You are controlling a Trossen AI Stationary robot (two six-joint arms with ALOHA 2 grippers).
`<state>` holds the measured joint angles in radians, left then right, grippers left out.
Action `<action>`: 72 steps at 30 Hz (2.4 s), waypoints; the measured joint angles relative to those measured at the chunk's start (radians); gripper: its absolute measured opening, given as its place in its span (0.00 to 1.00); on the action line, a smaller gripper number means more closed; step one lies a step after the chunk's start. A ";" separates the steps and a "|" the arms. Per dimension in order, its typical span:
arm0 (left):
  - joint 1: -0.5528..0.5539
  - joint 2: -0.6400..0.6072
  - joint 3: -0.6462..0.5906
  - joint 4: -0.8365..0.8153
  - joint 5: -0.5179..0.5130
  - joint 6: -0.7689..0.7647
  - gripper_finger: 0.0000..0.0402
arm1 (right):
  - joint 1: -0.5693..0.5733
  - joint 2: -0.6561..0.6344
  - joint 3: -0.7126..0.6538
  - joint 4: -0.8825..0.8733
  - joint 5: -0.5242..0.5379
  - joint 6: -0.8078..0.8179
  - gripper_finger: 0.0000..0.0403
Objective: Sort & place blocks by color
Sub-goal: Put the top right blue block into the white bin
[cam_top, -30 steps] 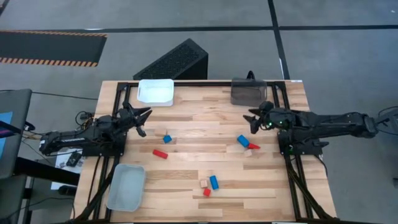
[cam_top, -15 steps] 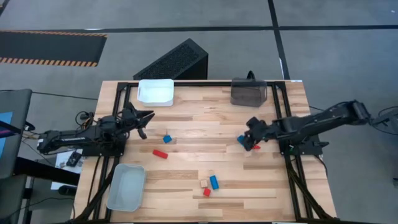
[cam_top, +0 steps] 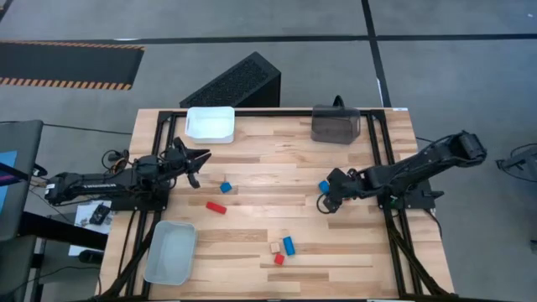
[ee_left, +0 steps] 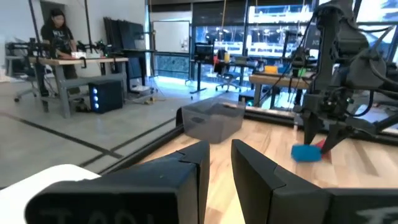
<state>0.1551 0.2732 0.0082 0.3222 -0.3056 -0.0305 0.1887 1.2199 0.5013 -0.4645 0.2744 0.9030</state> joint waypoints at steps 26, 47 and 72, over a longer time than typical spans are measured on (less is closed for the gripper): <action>0.000 0.056 0.000 0.008 -0.028 -0.009 0.14 | -0.006 0.012 0.000 0.041 0.093 0.013 0.63; 0.000 0.056 0.000 0.027 -0.051 0.028 0.14 | -0.033 0.011 -0.043 0.066 0.095 -0.006 0.31; 0.000 0.057 0.000 0.068 -0.102 0.047 0.14 | -0.381 0.335 0.339 0.809 0.009 -0.627 0.34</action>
<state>0.1547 0.3298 0.0082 0.3901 -0.4080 0.0162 -0.1921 1.5548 0.8401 0.3442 0.2833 0.2757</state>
